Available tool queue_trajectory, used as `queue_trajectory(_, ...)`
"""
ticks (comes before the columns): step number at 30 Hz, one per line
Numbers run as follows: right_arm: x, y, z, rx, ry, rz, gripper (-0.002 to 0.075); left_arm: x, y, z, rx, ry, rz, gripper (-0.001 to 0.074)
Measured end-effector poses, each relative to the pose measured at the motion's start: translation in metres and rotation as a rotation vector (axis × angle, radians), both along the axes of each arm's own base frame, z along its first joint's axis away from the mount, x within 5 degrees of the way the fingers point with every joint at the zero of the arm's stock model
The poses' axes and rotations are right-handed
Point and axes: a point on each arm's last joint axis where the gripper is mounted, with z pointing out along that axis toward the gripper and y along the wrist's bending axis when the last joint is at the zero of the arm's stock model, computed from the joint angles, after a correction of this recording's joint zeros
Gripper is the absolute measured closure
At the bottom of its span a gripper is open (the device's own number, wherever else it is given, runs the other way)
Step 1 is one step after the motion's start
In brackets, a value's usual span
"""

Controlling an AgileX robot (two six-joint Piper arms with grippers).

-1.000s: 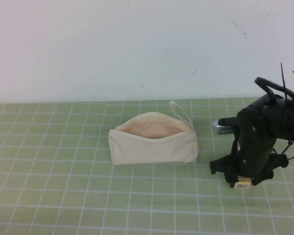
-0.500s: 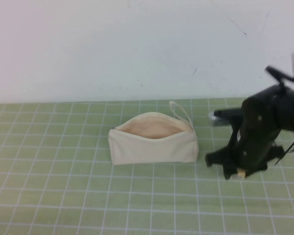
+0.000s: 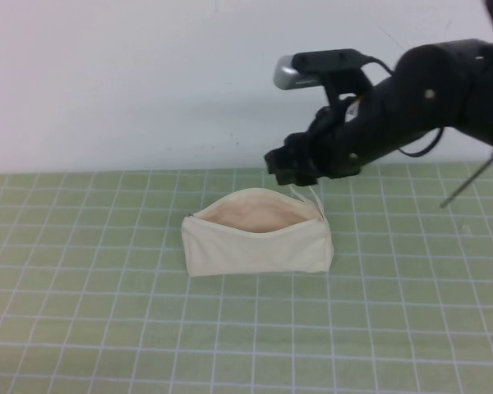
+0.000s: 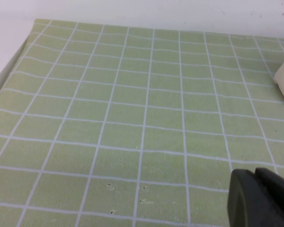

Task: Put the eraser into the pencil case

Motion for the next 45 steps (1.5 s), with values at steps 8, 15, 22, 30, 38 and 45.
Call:
queue_trajectory(8,0.043,0.029,-0.042,0.008,0.040,0.013,0.0415,0.000,0.000,0.000,0.000,0.000,0.000,0.0739)
queue_trajectory(15,0.041,0.031,-0.047,0.004,0.105,0.024,0.0304,0.000,0.000,0.000,0.000,0.000,0.000,0.0739)
queue_trajectory(22,0.030,0.025,-0.014,0.029,0.072,0.033,0.0410,0.000,0.000,0.000,0.000,0.000,0.000,0.0739)
queue_trajectory(30,-0.013,-0.001,0.073,0.095,-0.094,0.067,0.0699,0.000,0.000,0.000,0.000,0.000,0.000,0.0739)
queue_trajectory(38,-0.106,-0.058,0.105,0.120,-0.293,0.077,0.0726,0.000,0.000,0.000,0.000,0.000,0.000,0.0739)
queue_trajectory(45,-0.191,-0.111,0.101,0.110,-0.435,0.113,0.0727,0.000,0.000,0.000,0.000,0.000,0.000,0.0739)
